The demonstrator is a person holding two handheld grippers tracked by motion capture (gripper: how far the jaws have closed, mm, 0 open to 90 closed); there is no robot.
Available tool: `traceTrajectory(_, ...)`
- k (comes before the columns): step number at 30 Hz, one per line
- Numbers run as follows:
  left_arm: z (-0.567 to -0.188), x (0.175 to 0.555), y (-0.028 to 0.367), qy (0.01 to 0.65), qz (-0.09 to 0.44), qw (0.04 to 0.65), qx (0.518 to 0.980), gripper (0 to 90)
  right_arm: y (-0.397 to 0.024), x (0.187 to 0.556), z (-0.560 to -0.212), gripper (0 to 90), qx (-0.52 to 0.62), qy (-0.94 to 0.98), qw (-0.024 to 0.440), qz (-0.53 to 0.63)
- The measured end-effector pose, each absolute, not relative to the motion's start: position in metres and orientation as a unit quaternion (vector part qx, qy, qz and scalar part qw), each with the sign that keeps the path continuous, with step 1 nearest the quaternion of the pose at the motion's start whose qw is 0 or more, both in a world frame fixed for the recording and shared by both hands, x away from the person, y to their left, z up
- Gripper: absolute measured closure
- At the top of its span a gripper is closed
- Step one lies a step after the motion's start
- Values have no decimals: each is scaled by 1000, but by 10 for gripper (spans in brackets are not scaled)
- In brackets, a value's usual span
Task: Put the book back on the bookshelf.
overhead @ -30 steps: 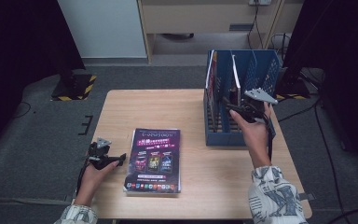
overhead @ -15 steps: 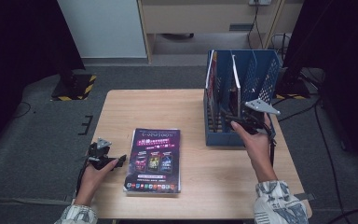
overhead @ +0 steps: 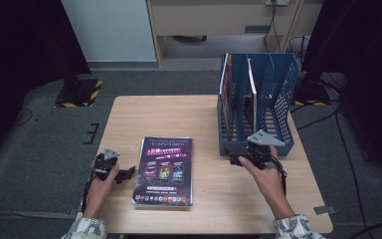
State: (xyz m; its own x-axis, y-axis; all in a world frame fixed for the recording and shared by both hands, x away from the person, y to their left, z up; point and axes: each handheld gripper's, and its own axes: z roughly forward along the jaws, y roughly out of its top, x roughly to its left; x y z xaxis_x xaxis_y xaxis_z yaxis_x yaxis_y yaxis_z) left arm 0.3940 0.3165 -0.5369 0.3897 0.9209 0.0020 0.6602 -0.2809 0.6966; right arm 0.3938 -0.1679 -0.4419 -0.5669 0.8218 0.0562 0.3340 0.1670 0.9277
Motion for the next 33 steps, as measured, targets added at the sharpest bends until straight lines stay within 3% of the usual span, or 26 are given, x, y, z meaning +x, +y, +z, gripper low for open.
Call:
traceTrajectory(11, -537, 390, 313, 491, 203, 319, 785, 0, -120, 382, -453, 102, 352, 761, 214, 502)
traceTrajectory(14, -536, 390, 315, 477, 207, 331, 787, 70, -109, 384, -461, 108, 345, 772, 204, 493)
traceTrajectory(21, -531, 386, 319, 484, 205, 353, 774, 74, -88, 394, -475, 115, 347, 787, 183, 476)
traceTrajectory(33, -508, 375, 315, 508, 215, 371, 747, 76, -61, 409, -481, 213, 339, 797, 189, 463)
